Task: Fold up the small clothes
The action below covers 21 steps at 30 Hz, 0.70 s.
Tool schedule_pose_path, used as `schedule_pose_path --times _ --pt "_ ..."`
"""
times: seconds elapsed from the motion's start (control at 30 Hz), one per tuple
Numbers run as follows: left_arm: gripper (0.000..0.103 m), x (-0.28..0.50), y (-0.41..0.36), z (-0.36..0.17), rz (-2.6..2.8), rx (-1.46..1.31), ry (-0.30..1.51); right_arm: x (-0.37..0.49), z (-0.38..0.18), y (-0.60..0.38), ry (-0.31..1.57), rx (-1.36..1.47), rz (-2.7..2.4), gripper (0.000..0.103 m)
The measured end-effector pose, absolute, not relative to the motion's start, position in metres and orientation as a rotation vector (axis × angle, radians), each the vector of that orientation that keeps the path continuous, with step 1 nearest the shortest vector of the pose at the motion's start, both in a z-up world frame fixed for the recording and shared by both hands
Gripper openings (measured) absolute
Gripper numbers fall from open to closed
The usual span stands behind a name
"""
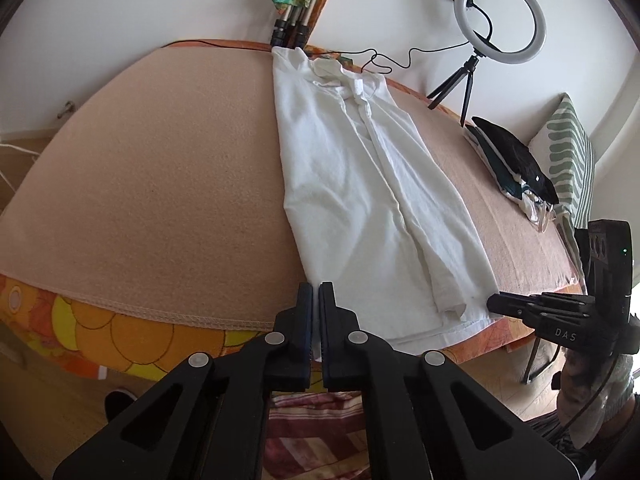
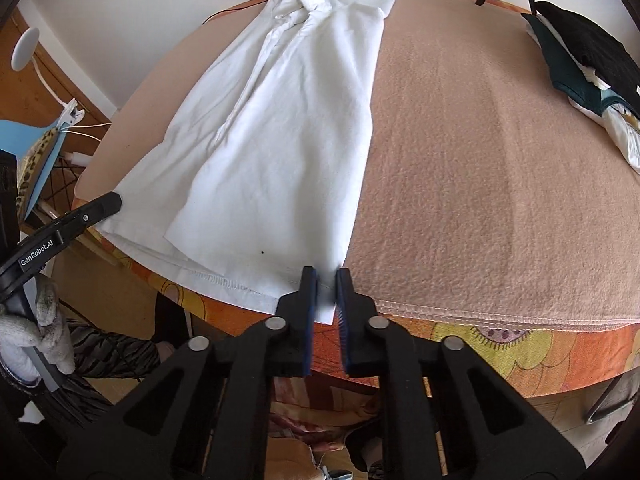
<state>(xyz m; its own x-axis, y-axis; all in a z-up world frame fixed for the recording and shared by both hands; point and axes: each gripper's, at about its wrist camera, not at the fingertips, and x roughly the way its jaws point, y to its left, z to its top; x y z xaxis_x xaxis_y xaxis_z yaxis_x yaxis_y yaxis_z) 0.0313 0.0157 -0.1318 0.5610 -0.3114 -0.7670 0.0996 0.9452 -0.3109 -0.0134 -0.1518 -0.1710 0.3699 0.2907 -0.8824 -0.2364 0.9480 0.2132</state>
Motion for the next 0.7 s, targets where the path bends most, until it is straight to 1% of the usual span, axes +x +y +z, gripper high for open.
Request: schedule_pose_path --times 0.03,0.17,0.27,0.37,0.4,0.47,0.53,0.63,0.7 --pt "0.002 0.032 0.015 -0.134 -0.242 -0.227 0.953 -0.014 -0.17 -0.152 1.145 0.059 0.345 0.005" --pt "0.002 0.027 0.012 -0.145 -0.234 -0.175 0.965 -0.019 -0.152 -0.162 1.098 0.075 0.359 0.004" --pt "0.003 0.025 0.011 -0.148 -0.24 -0.151 0.983 -0.024 -0.165 -0.165 1.139 0.055 0.342 0.004" --pt "0.003 0.025 0.019 -0.139 -0.226 -0.137 1.006 -0.027 -0.169 -0.166 1.175 0.059 0.408 0.005" --pt "0.003 0.022 0.022 -0.132 -0.224 -0.126 0.984 -0.029 -0.164 -0.169 1.162 0.073 0.415 0.005" --pt "0.003 0.017 0.024 -0.115 -0.215 -0.092 0.93 -0.025 -0.149 -0.178 1.109 0.073 0.406 0.014" --pt "0.003 0.019 0.019 -0.1 -0.258 -0.097 0.891 -0.016 -0.134 -0.19 1.053 0.102 0.385 0.019" --pt "0.003 0.03 -0.008 -0.089 -0.349 -0.076 0.868 0.019 -0.119 -0.205 1.005 0.12 0.374 0.02" --pt "0.003 0.038 -0.026 -0.09 -0.431 -0.086 0.87 0.045 -0.118 -0.206 1.013 0.113 0.36 0.02"
